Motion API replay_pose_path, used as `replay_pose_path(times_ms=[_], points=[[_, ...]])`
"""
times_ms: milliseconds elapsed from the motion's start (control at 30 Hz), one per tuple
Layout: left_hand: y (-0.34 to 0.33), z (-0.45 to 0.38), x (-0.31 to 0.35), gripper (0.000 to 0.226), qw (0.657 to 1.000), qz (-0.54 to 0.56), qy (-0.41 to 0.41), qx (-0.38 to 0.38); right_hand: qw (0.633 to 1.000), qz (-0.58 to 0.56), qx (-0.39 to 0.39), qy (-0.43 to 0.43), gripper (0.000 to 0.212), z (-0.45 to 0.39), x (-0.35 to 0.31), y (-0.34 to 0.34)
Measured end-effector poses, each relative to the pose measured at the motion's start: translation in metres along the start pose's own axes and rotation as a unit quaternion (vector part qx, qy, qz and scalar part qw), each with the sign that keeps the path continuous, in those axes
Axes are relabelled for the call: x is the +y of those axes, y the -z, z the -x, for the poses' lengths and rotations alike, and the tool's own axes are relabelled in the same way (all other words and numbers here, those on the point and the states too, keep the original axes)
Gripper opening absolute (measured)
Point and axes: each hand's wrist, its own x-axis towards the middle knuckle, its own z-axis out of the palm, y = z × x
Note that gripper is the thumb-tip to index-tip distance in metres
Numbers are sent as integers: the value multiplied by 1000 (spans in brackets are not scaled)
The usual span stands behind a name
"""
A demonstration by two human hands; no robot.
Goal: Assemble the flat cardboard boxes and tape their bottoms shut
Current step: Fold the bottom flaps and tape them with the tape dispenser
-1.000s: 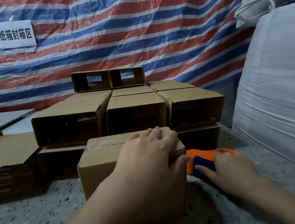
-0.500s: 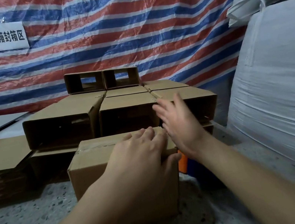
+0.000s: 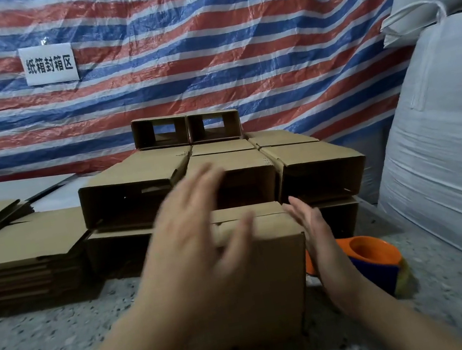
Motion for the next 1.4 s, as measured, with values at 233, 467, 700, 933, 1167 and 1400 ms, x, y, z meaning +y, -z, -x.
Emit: replay_pose_path(times_ms=[233, 467, 700, 933, 1167, 1400], points=[[-2, 61, -41, 43, 896, 305, 320, 37, 997, 48, -44, 41, 44, 29, 10, -14], [25, 5, -60, 27, 826, 292, 478, -61, 933, 325, 33, -150, 71, -34, -53, -12], [-10, 17, -82, 43, 770, 236, 576, -143, 885, 353, -37, -301, 70, -44, -19, -25], [-8, 22, -91, 54, 790, 227, 564, -76, 914, 264, 13, -308, 80, -28, -16, -12], [0, 65, -57, 51, 752, 339, 561, -61, 951, 59, 23, -304, 48, 29, -11, -25], [54, 47, -15, 22, 821, 372, 430, 36, 985, 58, 38, -155, 33, 43, -72, -32]])
